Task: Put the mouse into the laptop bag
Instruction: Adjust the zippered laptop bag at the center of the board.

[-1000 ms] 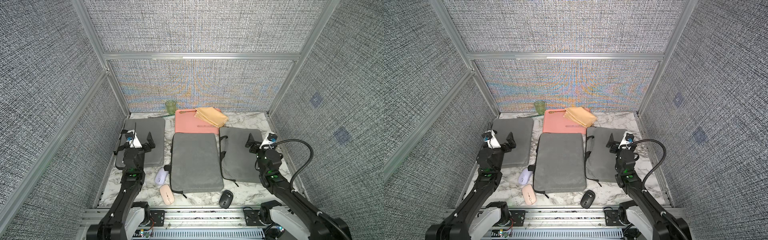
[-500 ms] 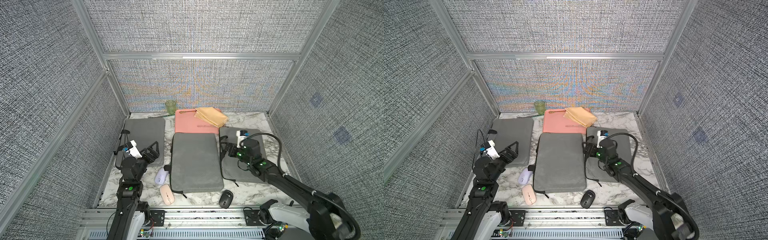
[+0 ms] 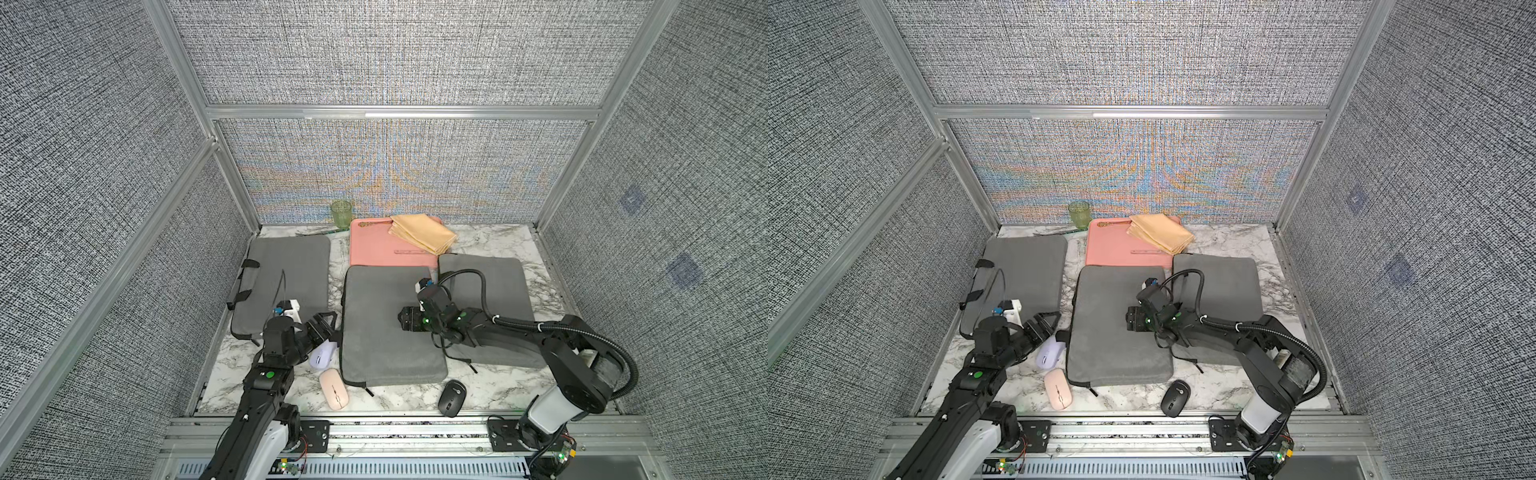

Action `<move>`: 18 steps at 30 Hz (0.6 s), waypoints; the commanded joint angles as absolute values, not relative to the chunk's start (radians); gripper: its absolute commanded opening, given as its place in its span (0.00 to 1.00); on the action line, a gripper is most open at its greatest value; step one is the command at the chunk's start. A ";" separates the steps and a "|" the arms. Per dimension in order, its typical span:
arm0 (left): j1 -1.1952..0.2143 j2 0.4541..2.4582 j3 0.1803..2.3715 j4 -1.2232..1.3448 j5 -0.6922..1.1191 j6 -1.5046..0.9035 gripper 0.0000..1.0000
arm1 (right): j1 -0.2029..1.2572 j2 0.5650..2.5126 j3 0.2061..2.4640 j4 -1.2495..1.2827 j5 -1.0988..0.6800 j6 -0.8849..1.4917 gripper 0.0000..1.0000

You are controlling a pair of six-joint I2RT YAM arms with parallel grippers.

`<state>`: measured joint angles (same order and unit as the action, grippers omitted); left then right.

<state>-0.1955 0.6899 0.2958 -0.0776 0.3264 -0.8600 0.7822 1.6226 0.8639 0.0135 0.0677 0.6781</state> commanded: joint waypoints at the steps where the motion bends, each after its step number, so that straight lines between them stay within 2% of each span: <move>1: -0.269 0.782 0.324 -0.077 0.248 -0.823 0.82 | 0.799 1.598 0.849 -0.042 0.176 0.711 0.80; 8: -0.478 1.045 0.424 -0.054 0.138 -0.802 0.73 | 0.809 1.545 0.797 -0.132 0.341 0.747 0.80; 18: -0.525 1.291 0.538 -0.058 0.021 -0.750 0.76 | 0.790 1.653 0.842 -0.129 0.355 0.751 0.79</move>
